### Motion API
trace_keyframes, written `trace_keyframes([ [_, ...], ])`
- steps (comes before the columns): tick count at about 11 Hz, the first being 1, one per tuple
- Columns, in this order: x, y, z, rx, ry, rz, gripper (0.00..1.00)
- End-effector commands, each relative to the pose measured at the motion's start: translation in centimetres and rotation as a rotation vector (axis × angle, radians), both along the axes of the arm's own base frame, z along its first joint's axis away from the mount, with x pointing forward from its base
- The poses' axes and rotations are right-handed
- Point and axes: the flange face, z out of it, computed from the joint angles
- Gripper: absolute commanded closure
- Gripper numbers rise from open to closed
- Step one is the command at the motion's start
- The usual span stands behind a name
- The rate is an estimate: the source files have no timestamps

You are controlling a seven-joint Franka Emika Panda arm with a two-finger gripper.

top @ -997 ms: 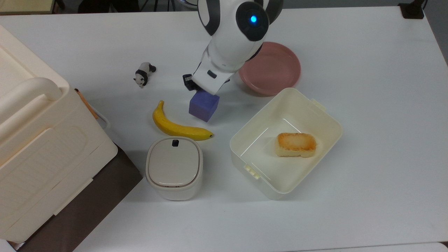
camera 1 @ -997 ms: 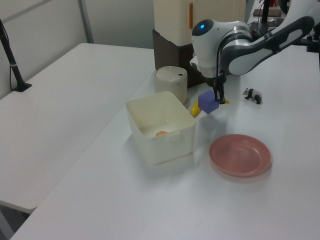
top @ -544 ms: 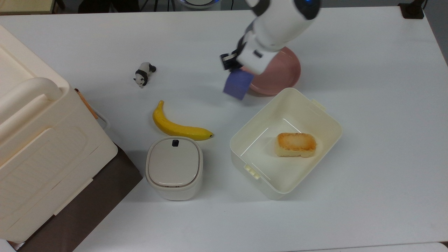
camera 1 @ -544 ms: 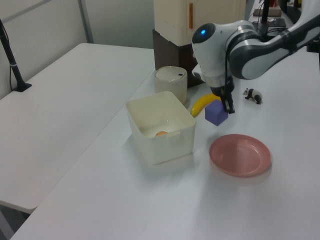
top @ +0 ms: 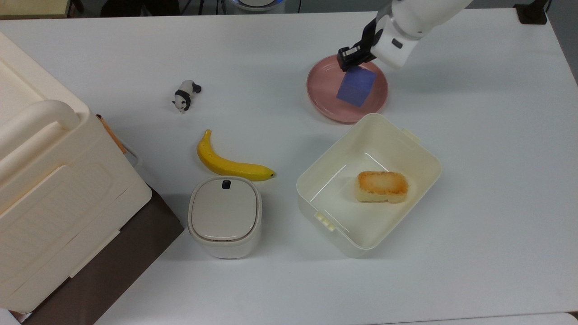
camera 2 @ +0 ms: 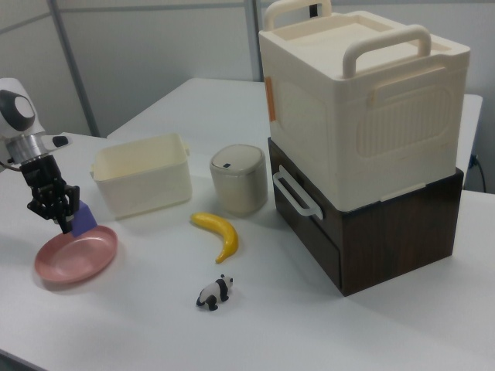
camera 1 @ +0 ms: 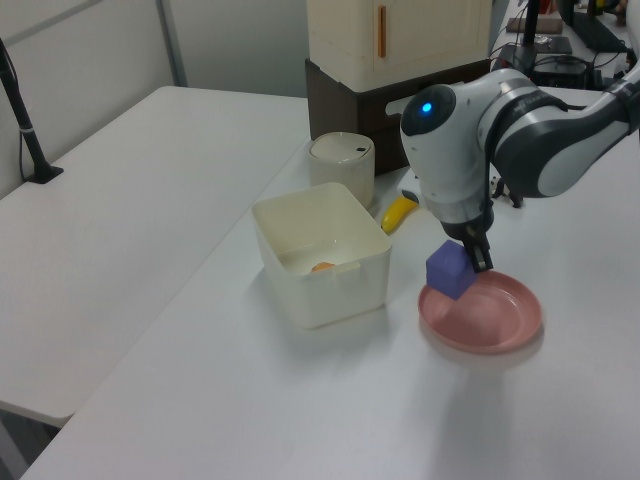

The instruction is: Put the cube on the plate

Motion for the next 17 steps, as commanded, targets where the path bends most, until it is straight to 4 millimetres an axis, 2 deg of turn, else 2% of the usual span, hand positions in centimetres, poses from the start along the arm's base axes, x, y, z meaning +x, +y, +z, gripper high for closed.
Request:
trace_keyframes([
  [1,-1.1,0.2,0.0,-0.031,0.018,-0.018,0.35],
  [2,-1.1,0.2,0.0,-0.031,0.018,-0.018,0.17],
  [4,-1.0,0.2,0.0,-0.03,0.016,-0.019,0.02],
  [7,-0.1,-0.9,1.2,-0.014,-0.007,-0.043,0.0],
  [9,1.4,-3.6,4.5,0.02,-0.063,-0.11,0.0],
  [11,2.0,-7.0,9.2,0.039,-0.141,-0.172,0.0],
  [15,4.1,-16.5,21.6,0.217,-0.318,-0.412,0.0],
  [16,3.8,-18.4,24.1,0.24,-0.364,-0.444,0.0],
  [17,3.5,-20.0,25.8,0.246,-0.396,-0.469,0.0],
])
